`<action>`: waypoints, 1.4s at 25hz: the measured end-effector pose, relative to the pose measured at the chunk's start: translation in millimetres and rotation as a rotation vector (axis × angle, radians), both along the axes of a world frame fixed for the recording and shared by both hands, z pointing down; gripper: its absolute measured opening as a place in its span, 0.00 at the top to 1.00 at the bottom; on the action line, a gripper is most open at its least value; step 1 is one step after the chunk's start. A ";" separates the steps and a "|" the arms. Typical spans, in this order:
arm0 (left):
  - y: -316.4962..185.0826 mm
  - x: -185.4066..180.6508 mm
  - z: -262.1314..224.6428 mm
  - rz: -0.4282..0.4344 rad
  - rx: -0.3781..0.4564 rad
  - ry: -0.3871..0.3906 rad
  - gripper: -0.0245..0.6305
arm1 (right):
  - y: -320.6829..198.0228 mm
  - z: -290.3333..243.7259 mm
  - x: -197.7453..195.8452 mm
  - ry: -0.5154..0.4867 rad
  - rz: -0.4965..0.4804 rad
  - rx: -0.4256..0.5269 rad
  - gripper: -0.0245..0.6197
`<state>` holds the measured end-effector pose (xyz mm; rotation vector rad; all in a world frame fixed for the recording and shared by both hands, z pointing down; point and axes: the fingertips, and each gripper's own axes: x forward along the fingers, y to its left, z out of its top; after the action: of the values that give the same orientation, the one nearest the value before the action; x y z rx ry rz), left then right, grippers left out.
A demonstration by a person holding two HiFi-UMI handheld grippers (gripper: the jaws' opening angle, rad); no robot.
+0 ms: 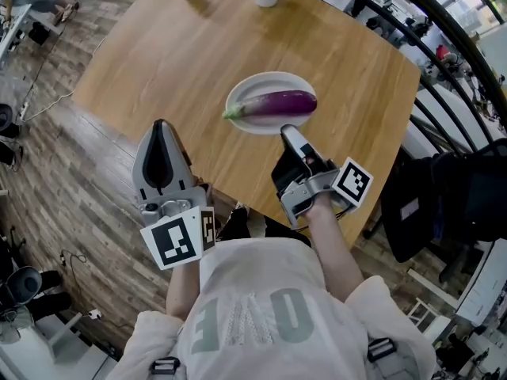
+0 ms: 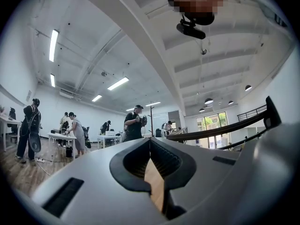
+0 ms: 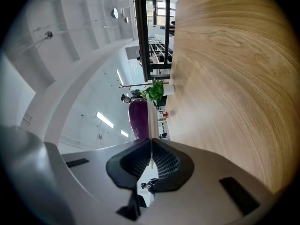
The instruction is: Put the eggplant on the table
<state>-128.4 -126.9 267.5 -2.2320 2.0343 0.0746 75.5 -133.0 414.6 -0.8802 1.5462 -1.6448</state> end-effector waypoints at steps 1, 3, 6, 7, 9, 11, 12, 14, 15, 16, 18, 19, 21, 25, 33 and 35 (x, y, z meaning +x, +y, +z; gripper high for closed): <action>-0.7 -1.2 -0.8 0.001 0.000 -0.003 0.95 | -1.8 4.4 -1.2 0.002 -0.001 -0.002 0.92; -2.7 -5.6 -1.3 0.001 0.001 -0.008 0.95 | -7.1 16.5 -5.3 0.013 -0.002 -0.009 0.92; -3.8 -11.1 3.3 -0.001 -0.002 -0.015 0.95 | -14.5 40.8 -12.9 0.019 -0.012 -0.035 0.92; -4.9 -11.4 6.6 -0.001 -0.009 -0.024 0.95 | -17.0 49.5 -14.4 0.025 -0.017 -0.042 0.92; -8.8 -12.8 13.9 -0.003 -0.027 -0.043 0.95 | -23.5 66.0 -17.4 0.032 -0.021 -0.051 0.92; -9.6 -18.4 19.5 -0.009 -0.044 -0.051 0.95 | -28.3 81.0 -24.2 0.019 -0.021 -0.064 0.92; -8.9 -22.0 22.0 -0.012 -0.052 -0.055 0.95 | -29.2 88.5 -28.2 0.012 -0.021 -0.075 0.92; -8.4 -29.3 27.1 -0.019 -0.068 -0.065 0.95 | -31.2 103.1 -35.5 0.009 -0.021 -0.102 0.92; -9.2 -33.0 29.6 -0.022 -0.076 -0.067 0.95 | -33.3 109.5 -38.3 0.012 -0.022 -0.113 0.92; -10.3 -36.2 31.9 -0.026 -0.083 -0.067 0.95 | -36.1 115.0 -40.3 0.016 -0.022 -0.122 0.92; -10.7 -39.9 35.8 -0.032 -0.099 -0.068 0.95 | -40.4 123.5 -41.4 0.016 -0.017 -0.137 0.92; -9.8 -40.4 38.0 -0.034 -0.105 -0.069 0.95 | -41.3 127.4 -40.9 0.015 -0.013 -0.143 0.92; -7.7 -40.9 43.1 -0.037 -0.116 -0.070 0.95 | -42.6 135.0 -39.9 0.011 -0.005 -0.152 0.92; -5.8 -41.4 52.6 -0.041 -0.132 -0.068 0.95 | -44.3 149.8 -38.6 0.015 0.006 -0.168 0.92; -2.5 -38.4 70.0 -0.045 -0.172 -0.072 0.95 | -43.3 175.0 -34.9 0.020 0.009 -0.221 0.92; -2.5 -40.4 73.1 -0.050 -0.179 -0.071 0.95 | -42.3 178.7 -36.5 0.022 0.005 -0.232 0.92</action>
<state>-168.8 -129.5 340.5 -2.2458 2.1334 -0.1961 39.0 -175.3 593.3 -1.0249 1.3843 -1.8426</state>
